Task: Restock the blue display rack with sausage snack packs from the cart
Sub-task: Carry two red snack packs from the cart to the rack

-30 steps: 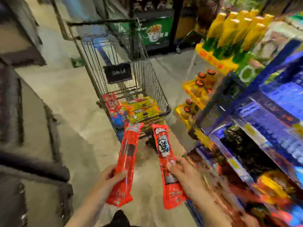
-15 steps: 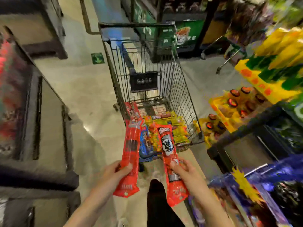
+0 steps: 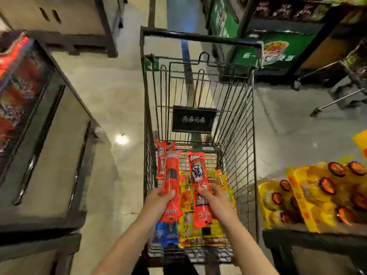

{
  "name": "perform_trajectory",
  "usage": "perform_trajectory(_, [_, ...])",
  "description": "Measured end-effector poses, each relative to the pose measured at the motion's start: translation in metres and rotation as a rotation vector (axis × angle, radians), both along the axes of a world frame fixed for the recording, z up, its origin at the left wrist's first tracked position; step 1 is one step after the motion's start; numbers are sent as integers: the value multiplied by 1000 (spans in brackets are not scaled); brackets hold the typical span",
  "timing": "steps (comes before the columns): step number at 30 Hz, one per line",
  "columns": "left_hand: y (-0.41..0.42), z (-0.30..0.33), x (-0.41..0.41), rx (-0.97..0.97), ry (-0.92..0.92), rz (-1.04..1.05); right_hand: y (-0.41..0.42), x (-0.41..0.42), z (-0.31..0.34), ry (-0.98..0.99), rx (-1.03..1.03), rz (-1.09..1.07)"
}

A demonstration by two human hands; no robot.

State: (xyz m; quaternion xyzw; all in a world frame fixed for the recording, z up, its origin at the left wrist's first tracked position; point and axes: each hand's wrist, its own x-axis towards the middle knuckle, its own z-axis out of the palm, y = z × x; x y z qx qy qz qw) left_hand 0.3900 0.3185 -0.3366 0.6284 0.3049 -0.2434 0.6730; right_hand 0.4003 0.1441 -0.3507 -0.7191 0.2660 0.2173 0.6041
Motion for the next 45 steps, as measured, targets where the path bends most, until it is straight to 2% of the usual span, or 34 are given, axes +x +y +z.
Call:
perform_trajectory(6, [-9,-79,80,135,93,125,10,94,-62,93,-55,121])
perform_trajectory(10, [-7,-136,115,229,147,167,18,147,-119,127,-176,197])
perform_trajectory(15, [-12,-197,148,369,197,198,32,195,-180,178,-148,206])
perform_trajectory(19, [-14,-233,176,429,208,209,38,222,-225,230,-104,172])
perform_trajectory(22, [-15,-257,192,545,194,171,40,234,-250,286,-72,134])
perform_trajectory(27, [-18,-289,202,614,172,162,43,241,-290,356,-143,150])
perform_trajectory(34, [-18,-311,194,797,141,67,46,240,-310,360,-193,168])
perform_trajectory(41, [-18,-308,195,807,146,44,40,235,-297,356,-250,189])
perform_trajectory(45, [-21,-286,190,776,148,12,37,227,-271,261,-348,294])
